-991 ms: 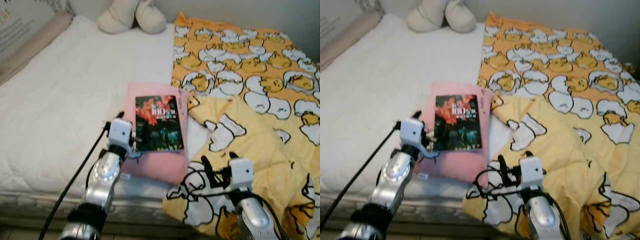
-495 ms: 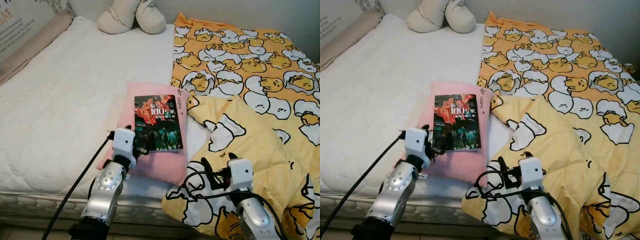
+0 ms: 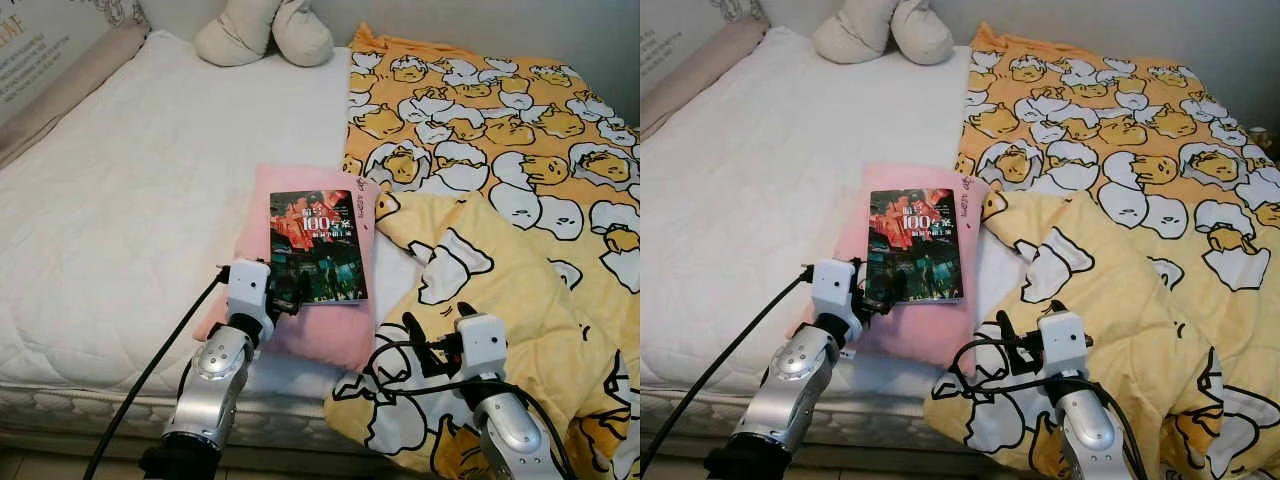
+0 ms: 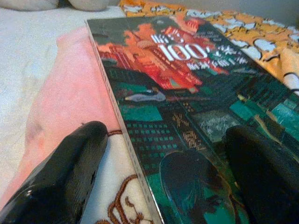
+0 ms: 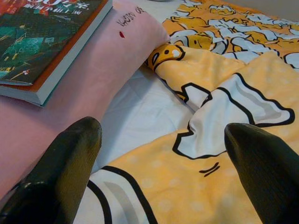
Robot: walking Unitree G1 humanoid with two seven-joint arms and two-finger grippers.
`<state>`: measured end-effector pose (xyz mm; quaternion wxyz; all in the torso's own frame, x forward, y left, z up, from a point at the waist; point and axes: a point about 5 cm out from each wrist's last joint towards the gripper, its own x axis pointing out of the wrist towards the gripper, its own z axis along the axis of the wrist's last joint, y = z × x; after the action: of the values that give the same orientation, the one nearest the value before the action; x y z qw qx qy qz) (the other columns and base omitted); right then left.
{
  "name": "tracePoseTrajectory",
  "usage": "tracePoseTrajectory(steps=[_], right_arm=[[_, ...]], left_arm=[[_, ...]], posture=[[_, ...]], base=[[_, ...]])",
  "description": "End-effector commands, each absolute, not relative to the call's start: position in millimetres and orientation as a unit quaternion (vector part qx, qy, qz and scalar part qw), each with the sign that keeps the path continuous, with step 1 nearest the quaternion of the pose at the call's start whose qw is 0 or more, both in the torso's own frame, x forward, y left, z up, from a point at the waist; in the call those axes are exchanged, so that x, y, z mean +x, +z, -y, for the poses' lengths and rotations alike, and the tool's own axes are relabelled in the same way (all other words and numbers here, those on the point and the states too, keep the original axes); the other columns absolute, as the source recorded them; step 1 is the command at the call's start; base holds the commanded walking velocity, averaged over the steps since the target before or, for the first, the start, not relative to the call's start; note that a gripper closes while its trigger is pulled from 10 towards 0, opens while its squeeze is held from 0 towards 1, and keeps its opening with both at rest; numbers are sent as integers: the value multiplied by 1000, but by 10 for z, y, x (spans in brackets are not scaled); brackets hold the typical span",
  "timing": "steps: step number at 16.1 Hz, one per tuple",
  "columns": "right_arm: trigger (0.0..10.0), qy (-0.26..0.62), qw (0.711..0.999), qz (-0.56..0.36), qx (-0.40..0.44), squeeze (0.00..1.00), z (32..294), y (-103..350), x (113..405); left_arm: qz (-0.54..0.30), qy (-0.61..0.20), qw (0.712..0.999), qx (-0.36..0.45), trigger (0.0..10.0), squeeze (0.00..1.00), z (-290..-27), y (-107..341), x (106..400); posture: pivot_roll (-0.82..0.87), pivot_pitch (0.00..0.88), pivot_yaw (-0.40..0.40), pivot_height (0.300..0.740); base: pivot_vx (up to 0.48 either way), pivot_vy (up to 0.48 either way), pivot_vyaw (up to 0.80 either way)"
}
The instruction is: Clean up the room
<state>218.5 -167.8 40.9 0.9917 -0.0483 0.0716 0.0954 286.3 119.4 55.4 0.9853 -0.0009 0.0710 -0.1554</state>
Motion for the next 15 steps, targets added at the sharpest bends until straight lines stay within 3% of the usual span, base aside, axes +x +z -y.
tracePoseTrajectory(steps=[1,6,10,11,15], right_arm=[[10000,96,991,-74,-53,0,1697,392,2184],[10000,124,990,-63,-29,0,1610,437,2170],[10000,125,989,-67,-30,0,1598,425,2164],[10000,126,989,-67,-29,0,1588,425,2170],[10000,156,986,-67,-2,0,1485,446,2187]], left_arm=[[-98,-150,984,-4,10000,0,-1190,494,2878],[-101,-172,979,-32,10000,0,-1087,539,2965],[-185,-196,963,-27,10000,0,-1018,341,3006],[-209,-190,959,-21,0,0,-1036,278,3010],[-236,-177,954,-51,0,0,-1080,219,3067]], posture=[[-59,0,-20,740],[-66,0,-17,740],[-71,0,-15,740],[-71,0,-15,740],[-79,0,-10,740]], base=[[0,0,0],[0,0,0],[0,0,0],[0,0,0],[0,0,0]])
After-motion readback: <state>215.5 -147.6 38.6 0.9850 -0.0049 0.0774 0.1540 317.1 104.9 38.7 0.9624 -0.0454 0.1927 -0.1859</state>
